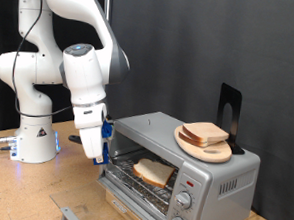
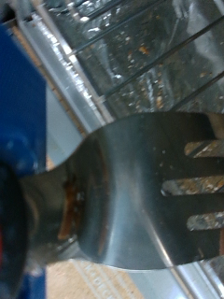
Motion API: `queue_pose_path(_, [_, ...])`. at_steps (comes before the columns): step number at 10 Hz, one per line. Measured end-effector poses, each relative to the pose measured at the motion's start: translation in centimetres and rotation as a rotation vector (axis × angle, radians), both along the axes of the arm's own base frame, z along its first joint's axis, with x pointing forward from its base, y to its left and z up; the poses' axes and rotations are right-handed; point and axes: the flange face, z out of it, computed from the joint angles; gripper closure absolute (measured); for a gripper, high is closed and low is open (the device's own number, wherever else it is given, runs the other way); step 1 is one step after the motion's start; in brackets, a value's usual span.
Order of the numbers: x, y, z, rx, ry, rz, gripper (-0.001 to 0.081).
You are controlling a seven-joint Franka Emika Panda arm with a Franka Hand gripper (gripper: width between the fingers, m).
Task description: Make a piece of toast with the oven
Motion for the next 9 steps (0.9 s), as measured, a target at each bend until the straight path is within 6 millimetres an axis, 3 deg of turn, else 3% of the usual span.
queue_pose_path(4, [-0.3,0.3,-0.2,0.01,0.013,0.007,0.0412])
queue_pose_path(9, [-2.1,-4.8,0.7,0.075,0.054,-0.008,0.0412])
